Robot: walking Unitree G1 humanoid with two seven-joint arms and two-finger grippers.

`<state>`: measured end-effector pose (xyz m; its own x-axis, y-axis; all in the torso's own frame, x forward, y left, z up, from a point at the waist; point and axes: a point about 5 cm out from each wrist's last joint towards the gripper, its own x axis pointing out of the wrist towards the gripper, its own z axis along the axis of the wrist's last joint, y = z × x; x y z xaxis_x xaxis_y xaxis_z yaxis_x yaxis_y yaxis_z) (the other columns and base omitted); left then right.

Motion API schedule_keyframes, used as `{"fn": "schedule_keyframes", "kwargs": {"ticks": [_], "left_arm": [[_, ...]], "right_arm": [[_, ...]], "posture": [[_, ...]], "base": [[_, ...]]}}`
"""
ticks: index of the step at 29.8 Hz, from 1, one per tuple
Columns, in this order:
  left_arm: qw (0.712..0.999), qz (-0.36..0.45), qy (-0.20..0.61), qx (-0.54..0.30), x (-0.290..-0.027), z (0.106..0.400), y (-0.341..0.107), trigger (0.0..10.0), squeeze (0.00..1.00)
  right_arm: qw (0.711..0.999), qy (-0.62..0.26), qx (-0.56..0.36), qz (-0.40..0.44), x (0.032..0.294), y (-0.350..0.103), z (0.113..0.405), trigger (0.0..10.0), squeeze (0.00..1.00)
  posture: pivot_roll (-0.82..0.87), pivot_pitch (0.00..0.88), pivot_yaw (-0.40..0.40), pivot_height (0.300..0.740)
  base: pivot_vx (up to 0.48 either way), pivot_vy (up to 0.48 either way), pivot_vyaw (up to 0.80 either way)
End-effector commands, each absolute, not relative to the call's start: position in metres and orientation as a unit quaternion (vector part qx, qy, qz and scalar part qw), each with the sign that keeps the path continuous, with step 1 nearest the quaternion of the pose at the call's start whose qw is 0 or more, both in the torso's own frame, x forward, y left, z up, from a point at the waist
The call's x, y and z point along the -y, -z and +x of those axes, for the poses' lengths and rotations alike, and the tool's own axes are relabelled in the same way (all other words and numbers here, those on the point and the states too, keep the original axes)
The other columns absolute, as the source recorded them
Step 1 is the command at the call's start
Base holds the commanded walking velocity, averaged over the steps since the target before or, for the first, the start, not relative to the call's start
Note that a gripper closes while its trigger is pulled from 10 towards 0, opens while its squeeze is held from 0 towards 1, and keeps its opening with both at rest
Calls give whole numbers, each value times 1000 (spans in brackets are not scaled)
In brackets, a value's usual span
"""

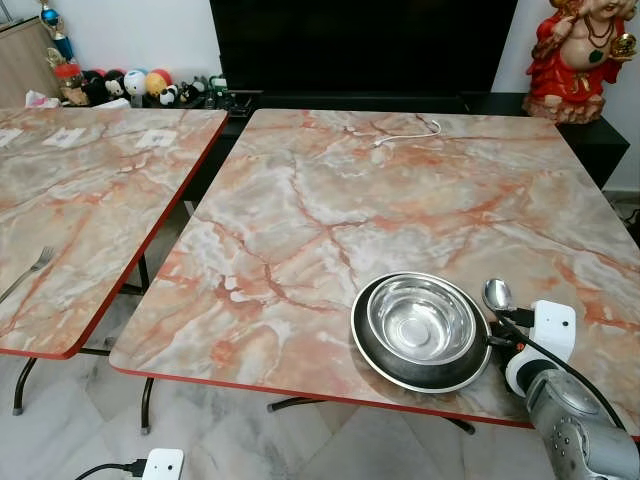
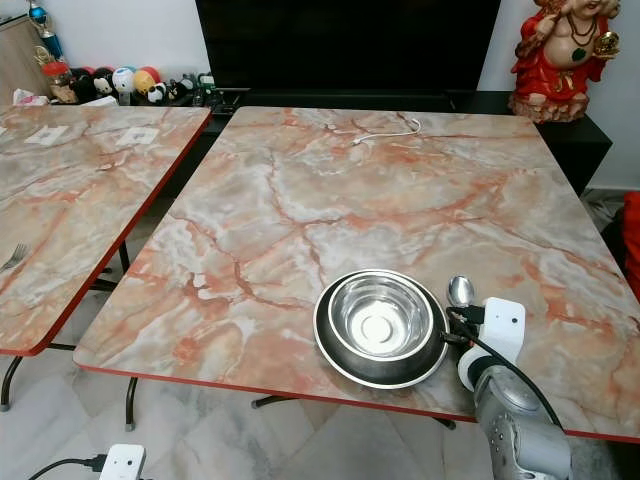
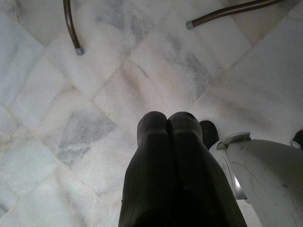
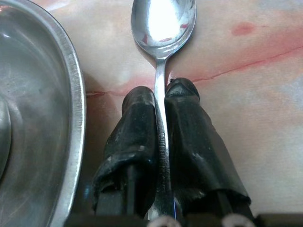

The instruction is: Setting the table

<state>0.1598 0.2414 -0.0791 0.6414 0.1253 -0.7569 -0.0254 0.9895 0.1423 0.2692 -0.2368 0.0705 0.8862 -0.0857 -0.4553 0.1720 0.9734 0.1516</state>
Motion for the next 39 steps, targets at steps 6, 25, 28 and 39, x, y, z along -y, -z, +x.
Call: {"fn": "schedule_keyframes", "kwargs": {"ticks": [6,25,28,39], "left_arm": [[901,62,-45,-427,-245,157,80,10000,0],[899,73,-32,-431,-243,156,81,10000,0],[899,72,-33,-432,-243,155,81,10000,0],[899,72,-33,-432,-243,157,80,10000,0]], "right_arm": [[964,66,-240,98,233,-66,271,10000,267],[966,89,-223,95,241,-71,273,10000,0],[967,91,-219,96,241,-72,274,10000,0],[973,98,-177,109,243,-83,279,10000,0]], "posture": [[-51,0,49,740],[-50,0,48,740],[-51,0,48,740],[-51,0,50,740]], "base": [[0,0,0],[0,0,0],[0,0,0],[0,0,0]]}}
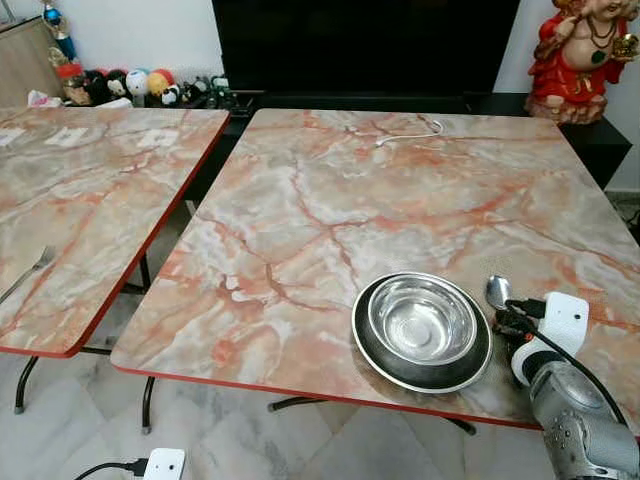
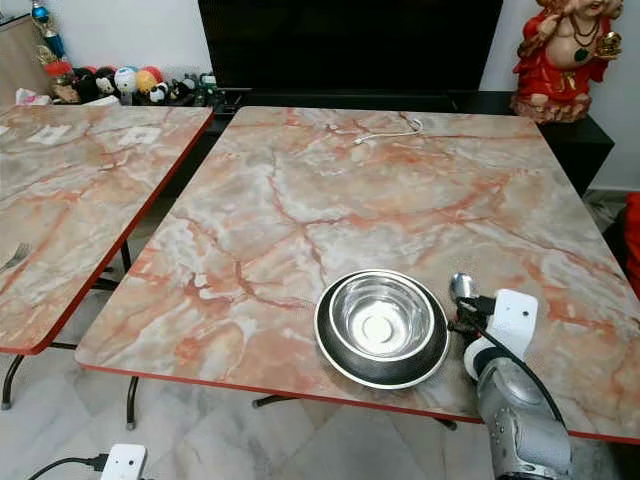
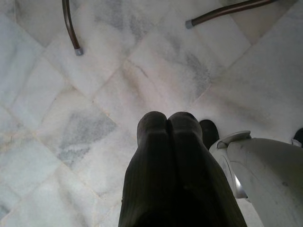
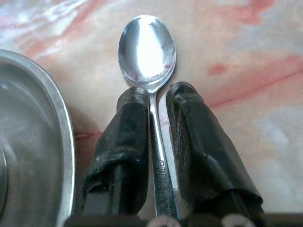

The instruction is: Setting the table

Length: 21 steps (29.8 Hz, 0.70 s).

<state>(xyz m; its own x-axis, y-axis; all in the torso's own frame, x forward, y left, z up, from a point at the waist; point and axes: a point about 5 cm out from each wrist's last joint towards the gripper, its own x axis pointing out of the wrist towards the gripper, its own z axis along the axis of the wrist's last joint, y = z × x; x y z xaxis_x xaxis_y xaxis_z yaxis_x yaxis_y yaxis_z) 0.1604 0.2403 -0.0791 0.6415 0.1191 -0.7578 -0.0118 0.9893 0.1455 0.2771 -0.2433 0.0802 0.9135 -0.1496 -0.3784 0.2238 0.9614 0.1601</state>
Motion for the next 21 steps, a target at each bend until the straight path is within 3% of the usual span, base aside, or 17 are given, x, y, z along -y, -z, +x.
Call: {"fn": "schedule_keyframes", "kwargs": {"ticks": [1,10,13,21], "left_arm": [[899,72,-32,-432,-243,157,80,10000,0],[898,72,-32,-432,-243,157,80,10000,0],[898,71,-33,-433,-243,156,81,10000,0],[898,69,-36,-433,-242,154,82,10000,0]], "right_arm": [[974,97,-176,108,243,-83,279,10000,0],[977,93,-152,113,241,-88,281,10000,0],[988,89,-27,123,242,-124,290,10000,0],[993,86,42,71,241,-144,295,10000,0]], "posture": [[-52,0,51,740],[-52,0,50,740],[-51,0,51,740],[-52,0,47,740]], "base": [[0,0,0],[0,0,0],[0,0,0],[0,0,0]]}}
